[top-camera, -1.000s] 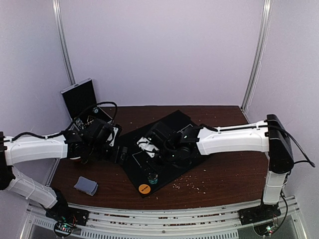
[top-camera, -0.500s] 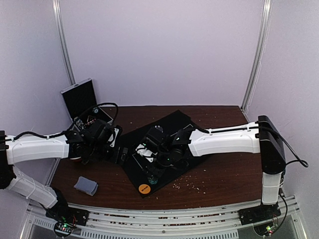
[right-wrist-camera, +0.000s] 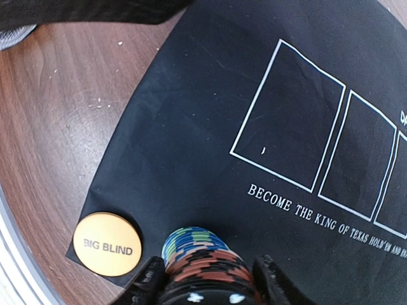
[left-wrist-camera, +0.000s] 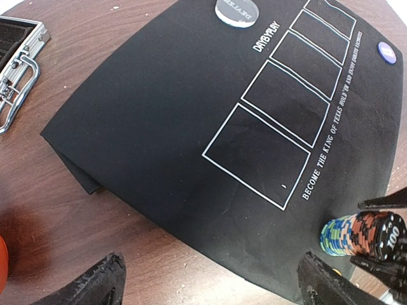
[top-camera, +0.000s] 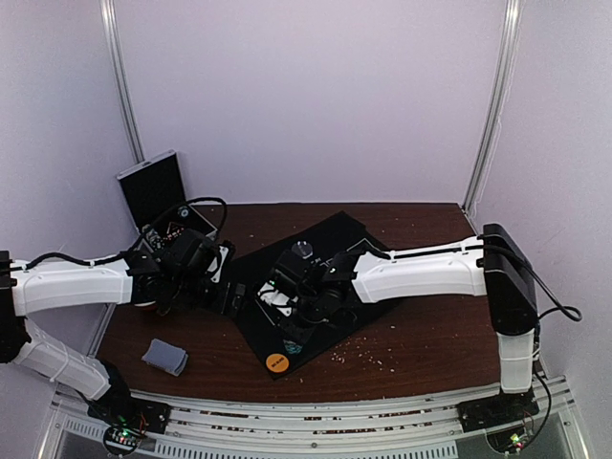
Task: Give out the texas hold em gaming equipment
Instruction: Pick up the pile of poker chips from the pile of poker chips.
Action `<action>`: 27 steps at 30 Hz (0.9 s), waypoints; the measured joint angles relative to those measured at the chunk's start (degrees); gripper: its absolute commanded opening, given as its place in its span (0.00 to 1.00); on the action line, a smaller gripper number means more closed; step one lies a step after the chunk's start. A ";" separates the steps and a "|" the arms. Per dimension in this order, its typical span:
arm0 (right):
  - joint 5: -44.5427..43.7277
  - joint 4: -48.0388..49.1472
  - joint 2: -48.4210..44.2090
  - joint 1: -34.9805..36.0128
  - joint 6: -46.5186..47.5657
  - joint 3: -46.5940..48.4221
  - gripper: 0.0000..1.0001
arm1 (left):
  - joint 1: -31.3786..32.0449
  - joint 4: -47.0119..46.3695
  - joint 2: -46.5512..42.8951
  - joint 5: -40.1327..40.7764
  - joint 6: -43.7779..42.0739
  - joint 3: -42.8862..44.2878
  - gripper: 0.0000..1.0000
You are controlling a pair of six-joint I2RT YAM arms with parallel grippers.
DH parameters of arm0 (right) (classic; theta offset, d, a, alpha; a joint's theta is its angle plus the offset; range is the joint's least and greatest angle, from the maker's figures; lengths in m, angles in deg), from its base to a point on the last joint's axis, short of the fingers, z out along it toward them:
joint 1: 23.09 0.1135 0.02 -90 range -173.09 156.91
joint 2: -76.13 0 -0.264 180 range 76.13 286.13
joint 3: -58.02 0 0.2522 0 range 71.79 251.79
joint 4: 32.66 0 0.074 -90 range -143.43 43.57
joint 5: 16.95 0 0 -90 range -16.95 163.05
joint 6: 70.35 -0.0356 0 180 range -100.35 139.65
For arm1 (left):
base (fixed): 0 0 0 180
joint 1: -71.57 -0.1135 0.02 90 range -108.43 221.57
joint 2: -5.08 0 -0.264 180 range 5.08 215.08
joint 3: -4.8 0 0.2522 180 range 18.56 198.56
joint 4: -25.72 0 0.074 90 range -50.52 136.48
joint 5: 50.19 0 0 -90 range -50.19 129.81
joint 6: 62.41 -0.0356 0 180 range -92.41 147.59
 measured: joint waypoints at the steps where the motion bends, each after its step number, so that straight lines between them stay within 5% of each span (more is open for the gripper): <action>1: -0.02 -0.09 0.00 0.00 -0.17 0.07 0.40 | 0.00 0.00 0.00 0.00 0.00 0.00 0.97; 9: -0.04 -0.37 0.00 -0.02 -0.13 0.26 0.31 | 0.00 0.00 0.00 0.00 -0.50 0.00 0.97; 14: 0.39 -1.11 0.00 0.00 -0.11 0.55 0.01 | 0.00 0.00 0.00 0.00 -0.94 0.00 0.97; 27: 1.95 -3.06 -0.02 0.00 -0.09 3.02 0.00 | -0.02 -0.02 0.00 0.00 -1.31 -0.02 0.97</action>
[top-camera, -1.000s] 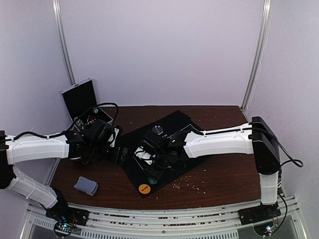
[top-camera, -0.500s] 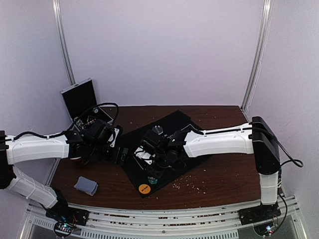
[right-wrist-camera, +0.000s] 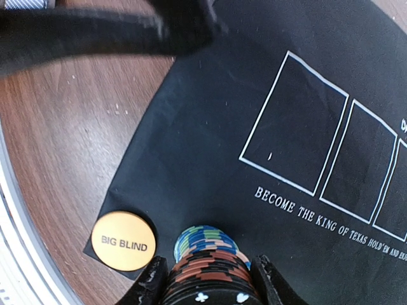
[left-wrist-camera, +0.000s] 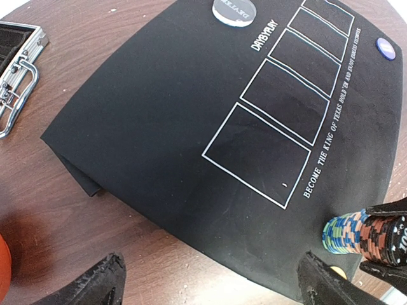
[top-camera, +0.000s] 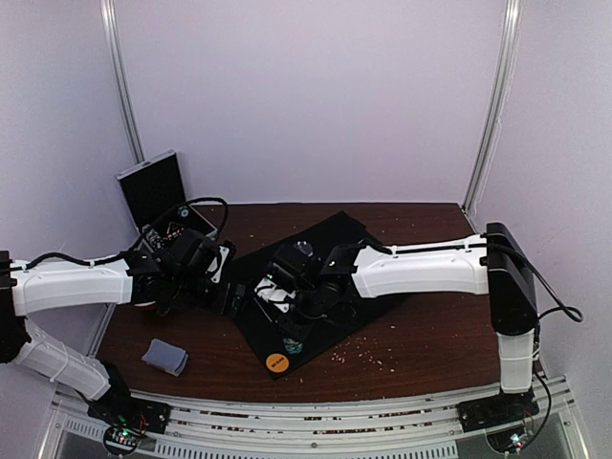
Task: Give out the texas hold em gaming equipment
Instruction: Pick up the pile of poker chips from the pile of poker chips, then place the poker chips pile in the small blind area.
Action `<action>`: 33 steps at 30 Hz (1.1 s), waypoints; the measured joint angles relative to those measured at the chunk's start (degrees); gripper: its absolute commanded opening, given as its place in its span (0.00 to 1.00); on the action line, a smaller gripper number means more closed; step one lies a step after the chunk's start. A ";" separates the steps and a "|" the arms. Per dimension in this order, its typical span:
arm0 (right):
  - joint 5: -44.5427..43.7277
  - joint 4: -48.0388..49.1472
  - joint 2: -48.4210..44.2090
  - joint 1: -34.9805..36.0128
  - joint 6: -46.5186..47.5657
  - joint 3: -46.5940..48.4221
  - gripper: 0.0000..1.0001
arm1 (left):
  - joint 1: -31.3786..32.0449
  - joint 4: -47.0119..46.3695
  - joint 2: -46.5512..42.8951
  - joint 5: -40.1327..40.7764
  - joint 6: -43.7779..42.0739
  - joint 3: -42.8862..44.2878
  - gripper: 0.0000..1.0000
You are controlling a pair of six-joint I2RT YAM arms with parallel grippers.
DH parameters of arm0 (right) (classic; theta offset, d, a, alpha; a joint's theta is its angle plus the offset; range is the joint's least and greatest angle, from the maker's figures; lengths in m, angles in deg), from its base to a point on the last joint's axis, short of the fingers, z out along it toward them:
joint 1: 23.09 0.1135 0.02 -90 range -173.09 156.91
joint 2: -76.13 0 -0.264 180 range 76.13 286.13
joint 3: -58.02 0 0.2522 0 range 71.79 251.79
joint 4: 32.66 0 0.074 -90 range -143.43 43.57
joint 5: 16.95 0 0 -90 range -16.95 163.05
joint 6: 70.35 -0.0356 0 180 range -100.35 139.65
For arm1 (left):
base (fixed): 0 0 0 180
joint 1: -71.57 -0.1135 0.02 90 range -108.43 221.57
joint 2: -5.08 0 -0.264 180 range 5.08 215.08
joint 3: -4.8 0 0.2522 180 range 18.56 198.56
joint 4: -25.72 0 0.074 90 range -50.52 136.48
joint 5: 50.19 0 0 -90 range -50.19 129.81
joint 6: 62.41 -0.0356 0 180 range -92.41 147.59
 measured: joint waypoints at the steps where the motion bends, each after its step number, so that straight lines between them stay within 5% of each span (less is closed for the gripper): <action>1: 0.00 0.04 0.00 0.00 0.02 0.26 0.00 | 0.02 0.00 0.00 0.00 0.00 0.00 0.97; 13: -0.76 -1.70 -2.14 -2.71 1.07 2.54 0.00 | 0.00 0.02 0.00 0.22 -0.11 -0.22 0.97; 23: -5.01 2.67 -17.03 -21.27 1.07 -13.79 0.00 | 0.00 0.02 0.00 0.44 -0.15 -0.24 0.97; 33: -6.12 8.20 -16.61 -34.03 2.78 -24.74 0.00 | 0.00 0.04 0.00 0.52 -0.17 -0.52 0.97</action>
